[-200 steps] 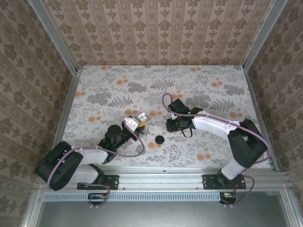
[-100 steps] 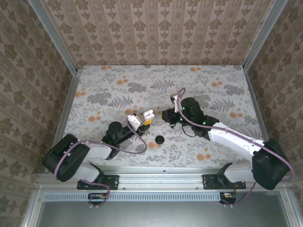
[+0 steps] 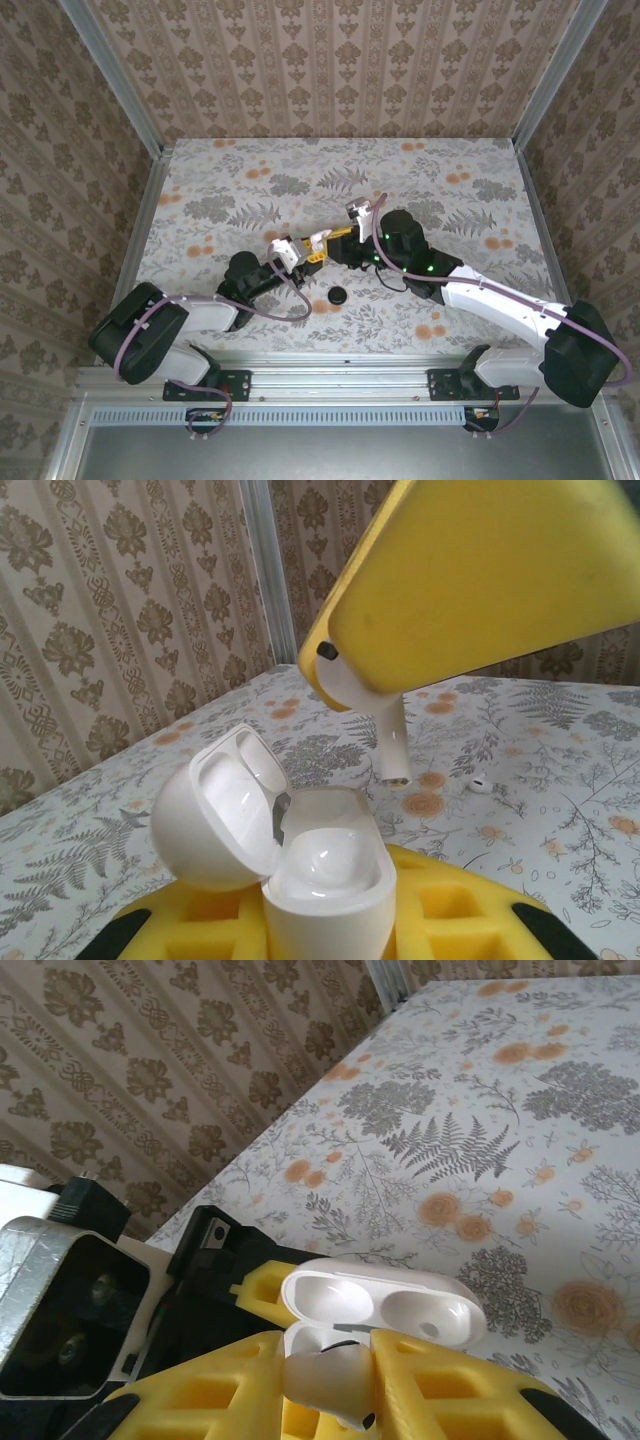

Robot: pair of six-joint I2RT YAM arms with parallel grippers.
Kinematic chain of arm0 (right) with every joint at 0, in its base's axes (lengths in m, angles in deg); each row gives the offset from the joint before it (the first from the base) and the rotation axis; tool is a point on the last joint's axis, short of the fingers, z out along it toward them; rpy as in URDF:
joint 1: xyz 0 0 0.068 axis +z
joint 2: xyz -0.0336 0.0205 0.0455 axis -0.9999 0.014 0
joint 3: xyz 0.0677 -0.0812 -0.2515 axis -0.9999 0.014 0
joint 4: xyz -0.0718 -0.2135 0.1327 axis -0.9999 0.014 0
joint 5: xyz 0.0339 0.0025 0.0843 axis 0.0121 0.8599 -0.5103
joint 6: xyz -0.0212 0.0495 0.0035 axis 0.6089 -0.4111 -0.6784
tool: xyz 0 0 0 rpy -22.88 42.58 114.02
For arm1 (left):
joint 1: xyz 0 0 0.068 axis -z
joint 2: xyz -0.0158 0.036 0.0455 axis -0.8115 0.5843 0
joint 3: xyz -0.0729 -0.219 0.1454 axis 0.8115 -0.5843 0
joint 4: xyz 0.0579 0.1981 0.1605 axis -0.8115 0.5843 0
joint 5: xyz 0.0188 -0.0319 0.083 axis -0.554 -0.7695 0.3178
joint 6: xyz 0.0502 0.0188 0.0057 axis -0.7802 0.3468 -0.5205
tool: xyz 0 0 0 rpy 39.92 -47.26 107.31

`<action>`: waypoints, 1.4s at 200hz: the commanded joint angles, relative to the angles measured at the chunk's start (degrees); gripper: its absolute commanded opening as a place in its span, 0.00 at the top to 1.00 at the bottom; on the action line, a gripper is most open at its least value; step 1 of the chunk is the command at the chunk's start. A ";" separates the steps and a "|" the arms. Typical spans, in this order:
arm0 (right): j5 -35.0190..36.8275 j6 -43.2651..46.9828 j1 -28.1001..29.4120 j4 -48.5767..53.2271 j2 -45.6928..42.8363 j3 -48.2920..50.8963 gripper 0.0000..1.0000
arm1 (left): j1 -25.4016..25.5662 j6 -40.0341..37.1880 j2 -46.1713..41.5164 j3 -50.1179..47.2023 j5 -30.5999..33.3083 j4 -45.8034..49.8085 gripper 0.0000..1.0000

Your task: Insert wireless bluetooth earbuds into charging case

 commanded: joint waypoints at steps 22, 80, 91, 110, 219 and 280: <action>-2.22 1.11 0.57 -3.88 0.21 -1.90 0.72 | 0.22 1.16 0.10 2.39 -2.17 -2.65 0.90; -4.22 0.99 1.10 -5.18 1.35 -2.34 0.72 | 0.74 1.28 0.45 3.20 -1.91 -2.66 0.90; -4.26 0.94 1.23 -5.43 1.48 -2.35 0.72 | 0.80 1.30 0.35 3.28 -1.90 -2.64 0.90; -4.05 1.02 1.42 -5.68 1.79 -2.30 0.72 | 0.91 1.26 0.37 3.32 -1.97 -2.57 0.90; -3.57 4.35 2.15 -1.95 3.91 -3.43 0.73 | 1.37 1.66 -0.80 3.56 -0.91 -2.62 0.90; -0.86 6.51 2.19 2.38 2.57 -3.50 0.73 | 1.33 1.88 -1.53 3.46 -0.78 -2.60 0.90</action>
